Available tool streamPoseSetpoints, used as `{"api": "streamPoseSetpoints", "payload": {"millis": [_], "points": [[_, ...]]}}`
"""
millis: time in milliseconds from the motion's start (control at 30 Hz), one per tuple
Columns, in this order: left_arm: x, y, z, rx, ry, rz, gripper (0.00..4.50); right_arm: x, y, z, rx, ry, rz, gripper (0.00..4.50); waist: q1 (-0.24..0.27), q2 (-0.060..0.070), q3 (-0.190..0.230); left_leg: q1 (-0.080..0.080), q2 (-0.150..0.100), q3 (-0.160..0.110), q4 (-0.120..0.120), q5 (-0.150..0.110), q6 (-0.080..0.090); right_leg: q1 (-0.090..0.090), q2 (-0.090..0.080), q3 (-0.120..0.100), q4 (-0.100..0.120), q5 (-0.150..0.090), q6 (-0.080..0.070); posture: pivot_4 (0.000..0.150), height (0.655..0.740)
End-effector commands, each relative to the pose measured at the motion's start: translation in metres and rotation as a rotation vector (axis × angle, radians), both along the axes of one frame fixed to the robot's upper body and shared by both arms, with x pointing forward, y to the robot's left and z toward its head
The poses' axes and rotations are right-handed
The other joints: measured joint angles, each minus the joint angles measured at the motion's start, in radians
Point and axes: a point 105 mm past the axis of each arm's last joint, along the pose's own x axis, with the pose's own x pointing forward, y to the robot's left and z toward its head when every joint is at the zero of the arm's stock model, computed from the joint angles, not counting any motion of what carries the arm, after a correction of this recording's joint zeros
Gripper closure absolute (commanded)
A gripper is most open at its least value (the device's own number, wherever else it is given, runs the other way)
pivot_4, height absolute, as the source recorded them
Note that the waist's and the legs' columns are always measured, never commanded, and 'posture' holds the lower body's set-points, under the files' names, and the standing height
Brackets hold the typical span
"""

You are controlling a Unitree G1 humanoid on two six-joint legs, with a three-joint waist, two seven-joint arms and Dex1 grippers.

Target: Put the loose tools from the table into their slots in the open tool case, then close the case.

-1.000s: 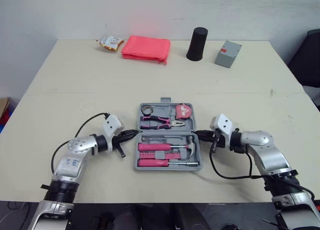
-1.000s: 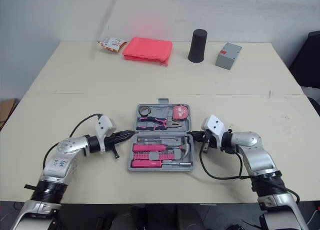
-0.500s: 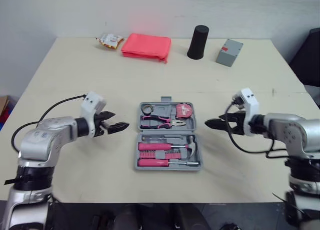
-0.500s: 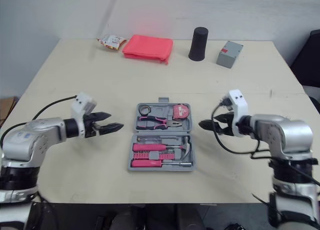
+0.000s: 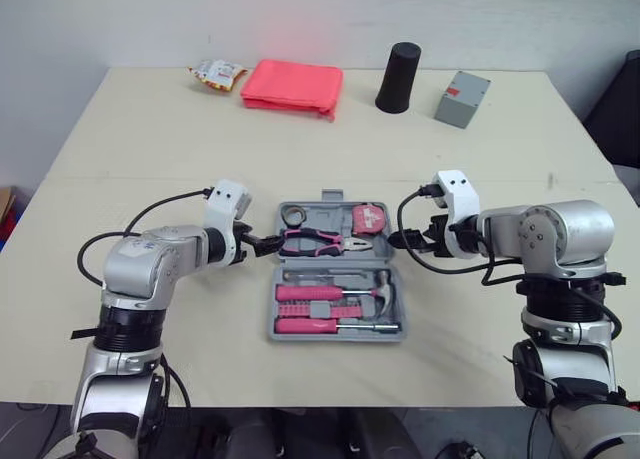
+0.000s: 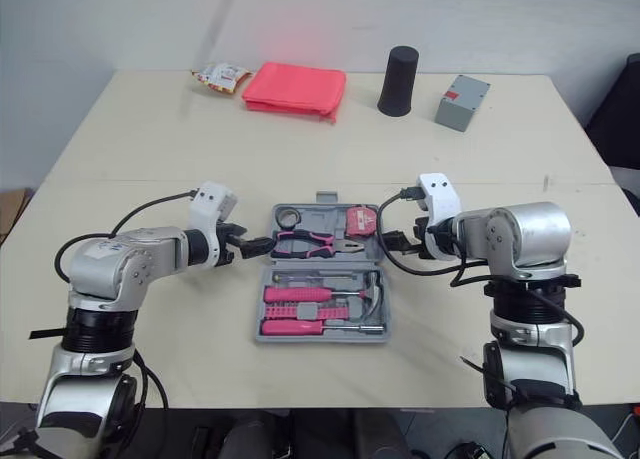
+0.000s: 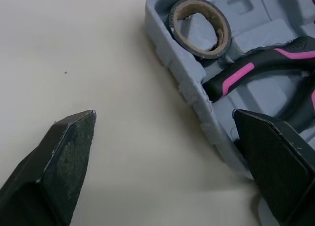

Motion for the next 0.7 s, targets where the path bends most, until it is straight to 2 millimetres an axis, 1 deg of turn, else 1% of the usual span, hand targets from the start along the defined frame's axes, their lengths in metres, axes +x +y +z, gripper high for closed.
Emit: {"api": "streamPoseSetpoints", "payload": {"millis": [33, 167, 467, 567, 633, 667, 700], "points": [[0.007, -0.005, 0.008, -0.016, -0.039, 0.041, 0.02, 0.006, 0.003, 0.009, -0.006, -0.017, -0.011, 0.00, 0.001, 0.000, 0.000, 0.001, 0.000, 0.000, 0.000, 0.001, 0.000, 0.000, 0.000, 0.000, 0.001, 0.000, 0.000, 0.150, 0.7400], [0.006, -0.011, 0.005, 0.002, -0.033, 0.042, 0.02, 0.007, 0.008, 0.003, -0.010, 0.013, -0.005, 0.00, 0.000, 0.000, 0.000, 0.002, -0.001, 0.000, -0.001, 0.004, -0.001, 0.000, 0.000, 0.000, 0.004, 0.001, 0.000, 0.150, 0.7400], [0.009, -0.010, 0.007, 0.028, -0.038, 0.072, 0.02, 0.014, 0.013, -0.006, -0.018, 0.065, -0.043, 0.00, -0.002, 0.000, 0.000, 0.002, -0.001, 0.000, -0.001, 0.005, -0.002, 0.000, 0.000, 0.000, 0.005, 0.001, 0.000, 0.150, 0.7400], [0.008, -0.011, 0.007, 0.034, -0.023, 0.066, 0.85, 0.015, 0.017, -0.009, -0.019, 0.081, -0.039, 0.00, -0.003, -0.001, -0.001, 0.002, -0.001, 0.000, -0.001, 0.005, -0.002, 0.000, 0.000, 0.000, 0.005, 0.001, 0.000, 0.150, 0.7400], [0.004, -0.016, 0.004, 0.031, 0.009, 0.038, 1.70, 0.016, 0.021, -0.011, -0.001, 0.094, -0.039, 0.51, -0.004, -0.002, -0.001, 0.002, -0.001, 0.000, -0.001, 0.005, -0.002, 0.000, 0.000, 0.000, 0.005, 0.001, 0.000, 0.150, 0.7400], [0.003, -0.019, 0.002, 0.033, 0.020, 0.027, 2.20, 0.017, 0.022, -0.011, 0.011, 0.102, -0.040, 0.85, -0.005, -0.002, -0.001, 0.002, -0.001, 0.000, -0.001, 0.005, -0.002, 0.000, 0.000, 0.000, 0.006, 0.001, 0.000, 0.150, 0.7400], [0.002, -0.020, 0.002, 0.034, 0.027, 0.020, 2.67, 0.017, 0.023, -0.012, 0.019, 0.109, -0.041, 1.34, -0.005, -0.002, -0.001, 0.003, -0.001, 0.000, -0.001, 0.005, -0.002, 0.000, 0.000, 0.000, 0.006, 0.001, 0.000, 0.150, 0.7400]]}}
